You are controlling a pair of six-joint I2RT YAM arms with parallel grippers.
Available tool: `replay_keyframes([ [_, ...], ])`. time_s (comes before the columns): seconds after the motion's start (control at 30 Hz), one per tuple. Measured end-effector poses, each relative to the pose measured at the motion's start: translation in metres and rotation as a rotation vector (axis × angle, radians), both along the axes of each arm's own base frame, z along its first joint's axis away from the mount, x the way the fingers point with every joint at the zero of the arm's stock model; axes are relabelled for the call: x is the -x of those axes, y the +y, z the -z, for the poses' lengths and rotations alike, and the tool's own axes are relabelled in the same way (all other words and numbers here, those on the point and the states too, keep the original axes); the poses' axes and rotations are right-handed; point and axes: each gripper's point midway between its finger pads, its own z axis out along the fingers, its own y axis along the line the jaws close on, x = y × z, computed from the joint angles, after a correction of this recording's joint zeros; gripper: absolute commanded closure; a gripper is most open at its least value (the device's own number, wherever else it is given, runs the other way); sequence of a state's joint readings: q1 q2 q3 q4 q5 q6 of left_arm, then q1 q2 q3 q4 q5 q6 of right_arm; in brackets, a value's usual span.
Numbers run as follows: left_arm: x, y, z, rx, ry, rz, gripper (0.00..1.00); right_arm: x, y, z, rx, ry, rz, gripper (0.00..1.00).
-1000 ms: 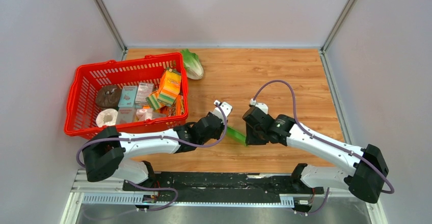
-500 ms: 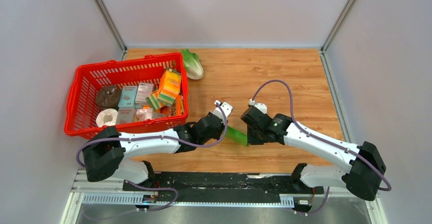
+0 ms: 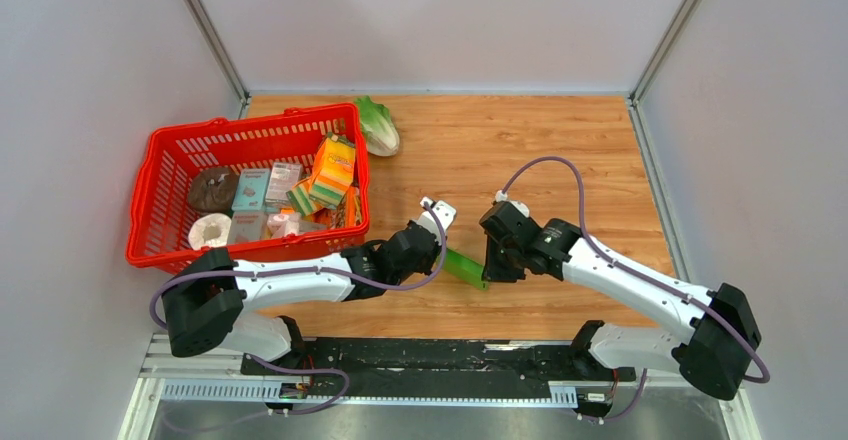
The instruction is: Fold the paper box
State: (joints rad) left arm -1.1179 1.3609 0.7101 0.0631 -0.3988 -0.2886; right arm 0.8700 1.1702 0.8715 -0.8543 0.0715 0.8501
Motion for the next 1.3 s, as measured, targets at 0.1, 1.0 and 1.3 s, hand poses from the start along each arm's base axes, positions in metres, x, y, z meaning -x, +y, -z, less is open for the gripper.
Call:
replay_keyframes([
  [0.1, 0.000, 0.000, 0.000, -0.001, -0.002, -0.001, 1.00, 0.000, 0.001, 0.000, -0.012, 0.010, 0.011, 0.86],
  [1.0, 0.007, -0.004, 0.000, -0.006, -0.008, 0.013, 1.00, -0.001, -0.004, 0.007, -0.168, 0.070, 0.145, 0.76],
  [1.3, 0.007, -0.005, 0.001, -0.006, -0.010, 0.013, 1.00, -0.001, -0.010, 0.006, -0.118, 0.037, 0.070, 0.55],
])
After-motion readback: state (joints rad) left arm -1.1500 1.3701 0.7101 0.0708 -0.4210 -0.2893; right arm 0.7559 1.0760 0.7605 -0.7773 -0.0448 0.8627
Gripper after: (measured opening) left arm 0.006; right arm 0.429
